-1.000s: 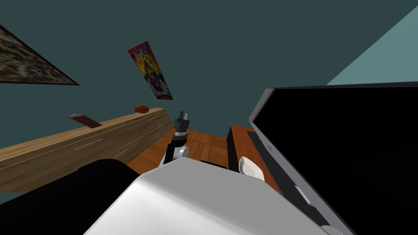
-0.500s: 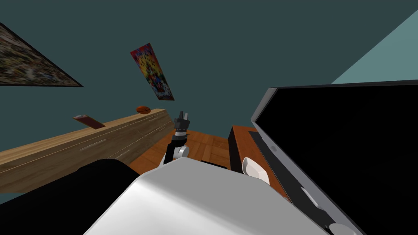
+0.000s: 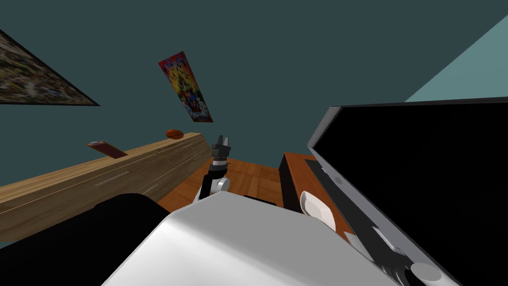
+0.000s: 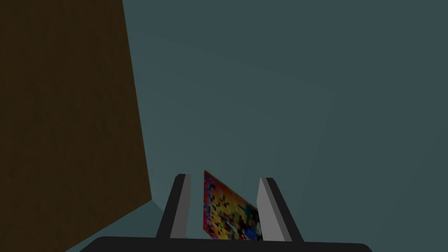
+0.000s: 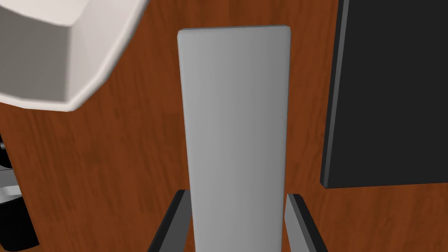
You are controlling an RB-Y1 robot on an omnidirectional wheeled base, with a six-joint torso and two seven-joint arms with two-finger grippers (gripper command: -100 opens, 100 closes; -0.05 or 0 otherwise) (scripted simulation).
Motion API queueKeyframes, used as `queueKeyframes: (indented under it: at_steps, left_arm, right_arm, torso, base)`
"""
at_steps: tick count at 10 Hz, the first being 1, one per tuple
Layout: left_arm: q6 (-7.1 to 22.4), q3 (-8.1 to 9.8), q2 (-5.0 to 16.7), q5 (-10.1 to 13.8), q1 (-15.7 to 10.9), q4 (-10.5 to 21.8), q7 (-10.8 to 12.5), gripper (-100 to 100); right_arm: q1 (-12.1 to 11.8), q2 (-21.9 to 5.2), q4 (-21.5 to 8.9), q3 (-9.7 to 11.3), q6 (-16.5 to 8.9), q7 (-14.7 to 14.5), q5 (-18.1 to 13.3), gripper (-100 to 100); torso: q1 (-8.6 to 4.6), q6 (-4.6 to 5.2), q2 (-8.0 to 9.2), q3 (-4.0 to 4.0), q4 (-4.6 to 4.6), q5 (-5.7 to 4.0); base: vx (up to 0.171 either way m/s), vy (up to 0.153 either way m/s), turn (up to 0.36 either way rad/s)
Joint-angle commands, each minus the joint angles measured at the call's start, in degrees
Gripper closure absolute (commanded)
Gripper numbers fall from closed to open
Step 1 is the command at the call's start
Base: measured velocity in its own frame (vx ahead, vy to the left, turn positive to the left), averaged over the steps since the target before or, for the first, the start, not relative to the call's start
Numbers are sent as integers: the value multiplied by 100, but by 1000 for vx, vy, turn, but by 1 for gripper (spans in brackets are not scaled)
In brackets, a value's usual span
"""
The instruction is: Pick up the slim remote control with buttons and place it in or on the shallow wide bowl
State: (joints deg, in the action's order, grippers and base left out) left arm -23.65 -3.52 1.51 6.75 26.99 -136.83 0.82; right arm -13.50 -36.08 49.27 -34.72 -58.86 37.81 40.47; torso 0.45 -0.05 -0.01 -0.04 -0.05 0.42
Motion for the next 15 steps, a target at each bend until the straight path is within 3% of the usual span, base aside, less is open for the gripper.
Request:
queueKeyframes:
  at_steps: [1, 5, 8, 12, 15]
  left_arm:
    - [0, 0, 0, 0, 0, 0, 0, 0]
    - [0, 0, 0, 0, 0, 0, 0, 0]
    - [0, 0, 0, 0, 0, 0, 0, 0]
    - [0, 0, 0, 0, 1, 0, 0, 0]
    - [0, 0, 1, 0, 1, -1, 0, 0]
  right_arm:
    - [65, -60, -170, -8, 67, -124, 30, 100]
    - [201, -471, -210, 66, -298, -301, -87, 100]
    - [193, -674, -104, 77, -565, -277, -112, 100]
    - [35, -867, 244, -30, -974, -42, 15, 100]
    - [-152, -808, 456, -130, -1219, 250, 168, 100]
  torso:
    - [0, 0, 0, 0, 0, 0]
    - [-3, 4, 8, 4, -1, -1]
    - [1, -6, -14, -7, -1, 0]
    - [3, -8, -43, -21, -2, 2]
    - [-14, -6, -54, -26, -1, -6]
  base:
    - [-1, 38, -7]
    - [-18, 82, -81]
    - [38, 93, -23]
    - [94, 99, 46]
    - [116, 45, 92]
